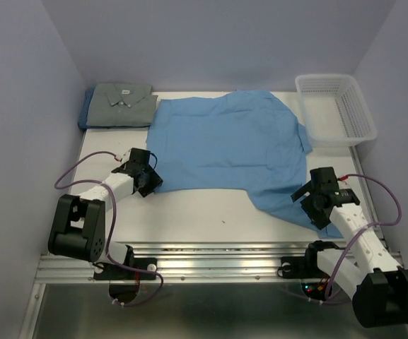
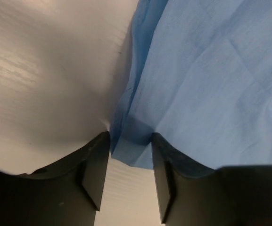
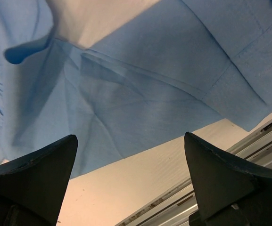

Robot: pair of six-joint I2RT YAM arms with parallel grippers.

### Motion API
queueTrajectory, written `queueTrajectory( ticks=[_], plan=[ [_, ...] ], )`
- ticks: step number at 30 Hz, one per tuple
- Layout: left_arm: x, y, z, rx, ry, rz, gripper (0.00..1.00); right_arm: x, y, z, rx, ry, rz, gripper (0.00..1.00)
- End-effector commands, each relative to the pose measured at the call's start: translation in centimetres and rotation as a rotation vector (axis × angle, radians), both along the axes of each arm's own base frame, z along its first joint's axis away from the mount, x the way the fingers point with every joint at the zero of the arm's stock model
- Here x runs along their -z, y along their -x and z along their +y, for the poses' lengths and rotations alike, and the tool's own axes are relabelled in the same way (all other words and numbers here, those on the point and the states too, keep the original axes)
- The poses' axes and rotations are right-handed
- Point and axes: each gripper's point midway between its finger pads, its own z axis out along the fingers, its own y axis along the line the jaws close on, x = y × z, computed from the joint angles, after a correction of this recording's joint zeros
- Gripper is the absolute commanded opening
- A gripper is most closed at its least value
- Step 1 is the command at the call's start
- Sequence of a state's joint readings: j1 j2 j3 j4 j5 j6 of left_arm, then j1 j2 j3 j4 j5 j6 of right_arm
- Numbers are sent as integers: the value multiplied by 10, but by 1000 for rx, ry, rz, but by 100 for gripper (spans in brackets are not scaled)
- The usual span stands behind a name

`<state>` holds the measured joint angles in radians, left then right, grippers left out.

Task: Fold and stack the long sleeve shirts
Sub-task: Fold the shirt

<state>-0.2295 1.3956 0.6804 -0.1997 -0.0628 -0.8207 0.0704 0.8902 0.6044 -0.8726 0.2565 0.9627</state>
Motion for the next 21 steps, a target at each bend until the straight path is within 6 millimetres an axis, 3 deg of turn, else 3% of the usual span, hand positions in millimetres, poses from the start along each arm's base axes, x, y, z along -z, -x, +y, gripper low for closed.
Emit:
queueTrajectory(
  ticks=[1, 4, 5, 11, 13, 14, 15, 17, 18, 19, 21],
  plan=[
    [3, -10, -4, 21, 12, -12, 47, 12, -4, 6, 59, -56, -5, 100],
    [6, -16, -7, 42, 9, -2, 24, 26, -3, 4, 75, -42, 32, 100],
    [6, -17, -7, 47, 5, 1, 1, 32, -2, 4, 76, -40, 49, 100],
    [3, -24, -9, 57, 6, -7, 0, 52, -9, 4, 57, -36, 33, 100],
    [0, -26, -9, 60, 5, -23, 0, 57, -11, 6, 31, -41, 29, 94],
    [-2, -27, -9, 63, 4, -27, 0, 55, -18, 8, 14, -48, 0, 88],
    [-5, -29, -10, 70, 7, -36, 0, 55, -18, 15, -11, -82, -20, 68],
    [-8, -29, -13, 84, 22, -45, 0, 50, -25, 22, -43, -114, -81, 44],
    [-10, -30, -14, 88, 23, -49, 0, 42, -27, 24, -51, -127, -124, 13],
    [-10, -28, -13, 89, 22, -50, 0, 36, -29, 24, -55, -124, -150, 1],
    [-14, -24, -18, 107, 51, -53, 0, 25, -27, 17, -50, -85, -182, 1]
  ],
)
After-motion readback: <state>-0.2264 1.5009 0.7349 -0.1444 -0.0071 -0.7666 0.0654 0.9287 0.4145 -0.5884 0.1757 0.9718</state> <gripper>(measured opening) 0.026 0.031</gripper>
